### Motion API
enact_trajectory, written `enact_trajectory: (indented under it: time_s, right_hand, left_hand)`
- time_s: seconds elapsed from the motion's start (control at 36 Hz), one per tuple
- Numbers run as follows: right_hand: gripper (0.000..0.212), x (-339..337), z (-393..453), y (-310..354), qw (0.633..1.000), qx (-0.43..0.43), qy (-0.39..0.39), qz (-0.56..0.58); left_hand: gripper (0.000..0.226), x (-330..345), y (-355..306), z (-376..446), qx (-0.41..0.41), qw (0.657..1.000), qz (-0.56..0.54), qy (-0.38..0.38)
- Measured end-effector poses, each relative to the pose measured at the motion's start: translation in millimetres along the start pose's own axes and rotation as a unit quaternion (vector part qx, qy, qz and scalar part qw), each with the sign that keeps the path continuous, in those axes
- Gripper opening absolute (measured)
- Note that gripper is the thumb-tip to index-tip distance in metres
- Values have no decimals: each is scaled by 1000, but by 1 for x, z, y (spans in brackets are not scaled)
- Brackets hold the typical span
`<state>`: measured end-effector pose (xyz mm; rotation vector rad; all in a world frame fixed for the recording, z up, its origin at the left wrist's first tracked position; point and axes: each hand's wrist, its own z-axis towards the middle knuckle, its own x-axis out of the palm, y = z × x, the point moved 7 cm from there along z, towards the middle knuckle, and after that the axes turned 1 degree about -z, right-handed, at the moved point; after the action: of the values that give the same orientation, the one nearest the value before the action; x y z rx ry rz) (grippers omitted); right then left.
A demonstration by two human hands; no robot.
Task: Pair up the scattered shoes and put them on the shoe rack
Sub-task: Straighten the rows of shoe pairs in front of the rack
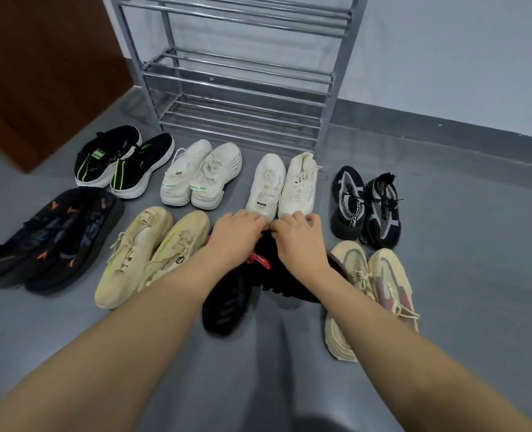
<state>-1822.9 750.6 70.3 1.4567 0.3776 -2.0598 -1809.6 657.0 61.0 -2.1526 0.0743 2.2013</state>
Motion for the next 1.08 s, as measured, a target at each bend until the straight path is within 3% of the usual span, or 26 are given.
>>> enact_trajectory:
  time_s: [0.11, 0.25, 0.36, 0.42, 0.56, 0.61, 0.67, 0.81, 0.94, 1.08]
  right_hand:
    - [10, -1, 9, 3, 996, 37, -78, 39]
    - [14, 15, 6, 4, 977, 140, -88, 135]
    - [12, 52, -11, 10, 974, 175, 2, 141]
    - [19, 76, -22, 12, 964, 209, 93, 138]
    - [59, 126, -48, 20, 886, 311, 305, 160]
    - [59, 137, -53, 30, 852, 337, 349, 196]
    - [45, 140, -54, 34, 837, 362, 343, 225]
    - [27, 135, -53, 26, 852, 369, 295, 226]
    - [13, 112, -47, 1, 902, 311, 262, 142]
    - [23, 78, -40, -28, 945, 221, 240, 3]
  left_hand:
    - [23, 8, 29, -6, -87, 996, 0, 11]
    - [20, 23, 67, -22, -215, 974, -68, -2]
    - [22, 31, 91, -39, -282, 955, -85, -26]
    - [23, 38, 100, -46, -300, 950, -87, -25]
    - [25, 51, 113, -56, -323, 942, -88, -7]
    - [25, 54, 114, -58, -325, 942, -88, 1]
    - [25, 58, 112, -59, -326, 941, -93, 6]
    - [23, 62, 104, -58, -340, 935, -103, 8]
    - [22, 60, 91, -53, -342, 935, -89, 13]
    - [20, 51, 70, -49, -333, 941, -63, 13]
